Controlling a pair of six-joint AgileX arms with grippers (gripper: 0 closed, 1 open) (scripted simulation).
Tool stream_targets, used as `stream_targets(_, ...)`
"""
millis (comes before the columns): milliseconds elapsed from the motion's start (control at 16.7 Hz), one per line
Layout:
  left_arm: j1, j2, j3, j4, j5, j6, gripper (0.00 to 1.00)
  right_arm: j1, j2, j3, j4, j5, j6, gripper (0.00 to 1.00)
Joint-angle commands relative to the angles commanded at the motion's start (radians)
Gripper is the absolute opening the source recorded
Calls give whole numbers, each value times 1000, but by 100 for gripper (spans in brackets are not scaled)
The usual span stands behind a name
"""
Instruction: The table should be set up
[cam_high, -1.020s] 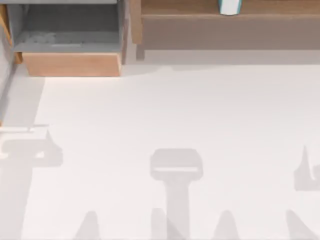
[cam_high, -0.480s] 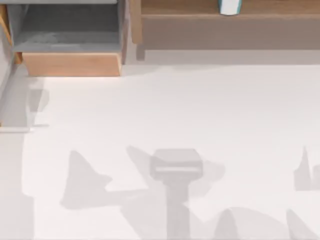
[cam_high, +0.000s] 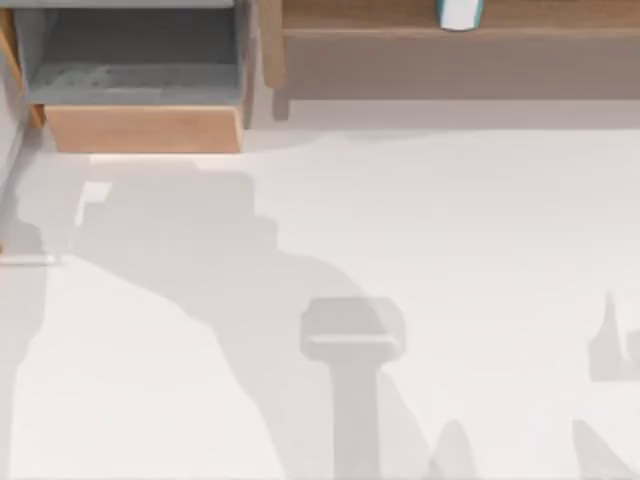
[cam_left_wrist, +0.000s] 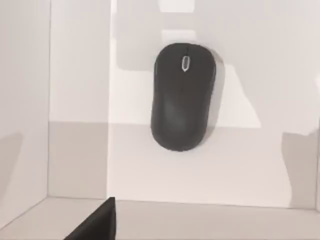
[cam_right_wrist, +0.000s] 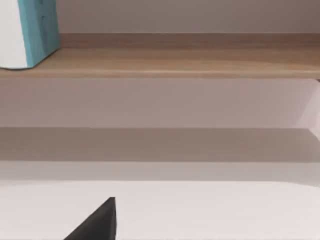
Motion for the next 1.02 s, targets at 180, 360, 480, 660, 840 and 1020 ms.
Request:
stream_targets(180, 23, 249, 241, -130, 0, 44, 100, 0, 0, 0, 0, 0, 0, 100)
stream_targets(360, 32, 440, 436, -224, 0, 80, 100, 0, 0, 0, 0, 0, 0, 100)
stream_targets(480, 29, 524, 529, -261, 2, 97, 100, 0, 0, 0, 0, 0, 0, 100)
stream_targets(660, 22, 584, 602, -284, 3, 112, 100, 0, 0, 0, 0, 0, 0, 100)
stream_targets(840, 21, 586, 604, -284, 4, 112, 100, 0, 0, 0, 0, 0, 0, 100)
stream_targets(1020, 25, 584, 600, -284, 3, 111, 100, 0, 0, 0, 0, 0, 0, 100)
